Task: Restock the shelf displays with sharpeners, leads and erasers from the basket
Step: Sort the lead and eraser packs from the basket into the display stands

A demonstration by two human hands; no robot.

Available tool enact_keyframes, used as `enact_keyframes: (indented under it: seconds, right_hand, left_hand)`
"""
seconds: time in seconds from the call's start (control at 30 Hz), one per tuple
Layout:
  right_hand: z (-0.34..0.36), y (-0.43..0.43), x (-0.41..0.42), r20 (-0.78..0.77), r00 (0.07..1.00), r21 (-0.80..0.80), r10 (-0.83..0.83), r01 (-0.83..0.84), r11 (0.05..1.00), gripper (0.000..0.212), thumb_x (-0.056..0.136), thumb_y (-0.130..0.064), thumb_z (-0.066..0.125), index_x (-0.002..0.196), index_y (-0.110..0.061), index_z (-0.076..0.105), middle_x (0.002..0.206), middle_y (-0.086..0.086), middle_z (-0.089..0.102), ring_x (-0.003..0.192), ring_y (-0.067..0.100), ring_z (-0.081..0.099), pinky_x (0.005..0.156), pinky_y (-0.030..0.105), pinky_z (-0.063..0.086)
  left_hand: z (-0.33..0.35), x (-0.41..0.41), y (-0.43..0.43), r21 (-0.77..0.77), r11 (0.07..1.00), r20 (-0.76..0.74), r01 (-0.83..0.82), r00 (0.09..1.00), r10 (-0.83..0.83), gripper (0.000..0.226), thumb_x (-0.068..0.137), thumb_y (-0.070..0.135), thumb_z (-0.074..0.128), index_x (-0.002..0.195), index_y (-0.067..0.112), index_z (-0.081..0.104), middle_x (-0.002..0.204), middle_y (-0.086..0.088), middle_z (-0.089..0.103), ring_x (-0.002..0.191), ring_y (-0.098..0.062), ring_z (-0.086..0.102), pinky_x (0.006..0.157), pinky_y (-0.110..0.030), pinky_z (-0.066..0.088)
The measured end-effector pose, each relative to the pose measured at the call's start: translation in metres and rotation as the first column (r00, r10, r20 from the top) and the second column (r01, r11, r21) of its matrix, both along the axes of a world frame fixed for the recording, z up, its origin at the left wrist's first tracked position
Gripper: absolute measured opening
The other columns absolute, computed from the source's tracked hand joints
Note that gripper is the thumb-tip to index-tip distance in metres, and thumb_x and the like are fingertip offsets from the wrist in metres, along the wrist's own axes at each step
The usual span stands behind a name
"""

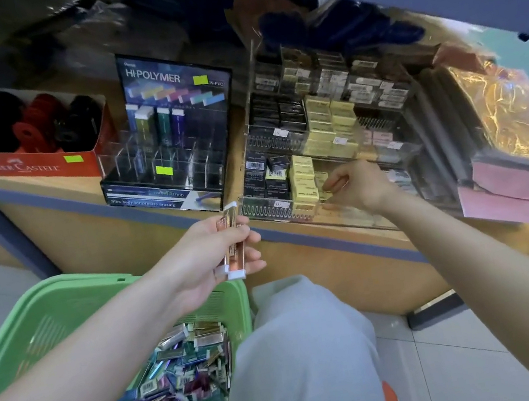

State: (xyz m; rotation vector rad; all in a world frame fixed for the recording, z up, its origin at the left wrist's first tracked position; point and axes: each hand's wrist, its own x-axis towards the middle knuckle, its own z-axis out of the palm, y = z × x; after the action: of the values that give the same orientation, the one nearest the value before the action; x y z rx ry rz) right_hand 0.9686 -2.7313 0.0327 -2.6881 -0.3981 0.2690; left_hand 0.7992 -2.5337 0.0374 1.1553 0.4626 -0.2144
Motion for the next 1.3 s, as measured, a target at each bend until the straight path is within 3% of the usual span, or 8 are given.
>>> enact_keyframes:
  seconds: [0.3, 0.43, 0.53, 0.67, 0.77, 0.9, 1.07, 1.3]
  right_hand:
    - [-0.001, -0.002, -0.006, 0.113, 0.994, 0.011, -0.005, 0.004, 1.0, 0.021, 0.089, -0.014, 0.063, 0.109, -0.008, 0.067, 0.099, 0.006, 0.067, 0.091, 0.016, 0.059, 0.078, 0.023, 0.043]
    - [0.019, 0.025, -0.049, 0.409, 0.912, 0.367, -0.036, -0.128, 0.921, 0.011, 0.096, -0.013, 0.052, 0.102, -0.016, 0.062, 0.088, -0.008, 0.062, 0.081, 0.009, 0.059, 0.073, 0.02, 0.047]
    - [0.037, 0.057, -0.085, 0.214, 0.973, 0.523, 0.08, -0.184, 0.832, 0.009, 0.095, -0.017, 0.054, 0.089, -0.023, 0.058, 0.079, -0.01, 0.06, 0.074, 0.011, 0.061, 0.067, 0.022, 0.051]
    - [0.03, 0.083, -0.112, -0.159, 0.918, 0.397, 0.364, -0.278, 0.875, 0.007, 0.089, -0.022, 0.064, 0.088, -0.027, 0.06, 0.083, -0.013, 0.064, 0.074, 0.0, 0.058, 0.071, 0.021, 0.047]
    - [0.019, 0.088, -0.121, -0.104, 0.914, 0.353, 0.391, -0.334, 0.874, 0.013, 0.087, -0.015, 0.066, 0.099, -0.018, 0.068, 0.079, -0.014, 0.061, 0.063, -0.01, 0.053, 0.072, 0.011, 0.044]
    - [0.017, 0.094, -0.127, -0.125, 0.942, 0.543, 0.31, -0.197, 0.816, 0.008, 0.092, -0.016, 0.061, 0.099, -0.016, 0.066, 0.08, 0.001, 0.068, 0.067, 0.009, 0.064, 0.065, 0.026, 0.056]
    - [0.036, 0.103, -0.113, -0.027, 0.98, 0.596, 0.199, -0.144, 0.79, 0.005, 0.092, -0.018, 0.06, 0.094, -0.017, 0.065, 0.074, -0.002, 0.063, 0.059, 0.005, 0.059, 0.06, 0.023, 0.052]
    - [0.059, 0.147, -0.067, 0.066, 0.996, 0.654, 0.052, -0.083, 0.752, 0.008, 0.089, -0.014, 0.066, 0.095, -0.012, 0.062, 0.075, -0.001, 0.065, 0.068, 0.007, 0.064, 0.066, 0.019, 0.056]
  left_hand:
    - [-0.007, 0.006, -0.002, -0.113, 0.983, 0.039, -0.144, 0.988, 0.149, 0.009, 0.097, 0.005, 0.046, 0.104, 0.004, 0.053, 0.088, -0.01, 0.071, 0.08, -0.019, 0.072, 0.078, -0.03, 0.058]
    - [-0.008, 0.008, -0.001, -0.146, 0.958, 0.064, -0.246, 0.964, 0.257, 0.011, 0.1, 0.009, 0.042, 0.107, 0.005, 0.049, 0.097, -0.011, 0.073, 0.091, -0.019, 0.071, 0.088, -0.033, 0.052]
    - [-0.009, 0.009, -0.002, -0.184, 0.936, 0.086, -0.3, 0.944, 0.319, 0.01, 0.102, 0.01, 0.037, 0.103, 0.009, 0.047, 0.102, -0.012, 0.072, 0.1, -0.019, 0.068, 0.097, -0.036, 0.047]
    - [-0.01, 0.005, -0.003, -0.276, 0.886, 0.077, -0.373, 0.91, 0.407, 0.021, 0.103, 0.012, 0.035, 0.116, 0.001, 0.047, 0.115, -0.018, 0.066, 0.1, -0.024, 0.068, 0.086, -0.032, 0.054]
    - [-0.006, -0.004, 0.0, -0.304, 0.865, 0.09, -0.399, 0.892, 0.443, 0.018, 0.103, 0.013, 0.033, 0.111, 0.006, 0.048, 0.109, -0.014, 0.069, 0.089, -0.021, 0.071, 0.084, -0.034, 0.055]
    - [0.001, -0.021, 0.012, -0.19, 0.921, 0.12, -0.34, 0.923, 0.366, 0.026, 0.103, 0.018, 0.036, 0.12, 0.006, 0.052, 0.102, -0.009, 0.072, 0.086, -0.016, 0.07, 0.089, -0.036, 0.053]
    - [0.004, -0.045, 0.048, 0.229, 0.962, 0.116, -0.147, 0.986, 0.123, 0.025, 0.1, 0.022, 0.041, 0.12, 0.036, 0.048, 0.089, -0.002, 0.062, 0.058, -0.007, 0.047, 0.044, -0.014, 0.041]
    - [-0.003, -0.064, 0.101, 0.457, 0.877, 0.094, -0.146, 0.989, 0.116, 0.015, 0.101, 0.024, 0.039, 0.106, 0.011, 0.043, 0.087, -0.006, 0.07, 0.054, -0.012, 0.058, 0.04, -0.021, 0.04]
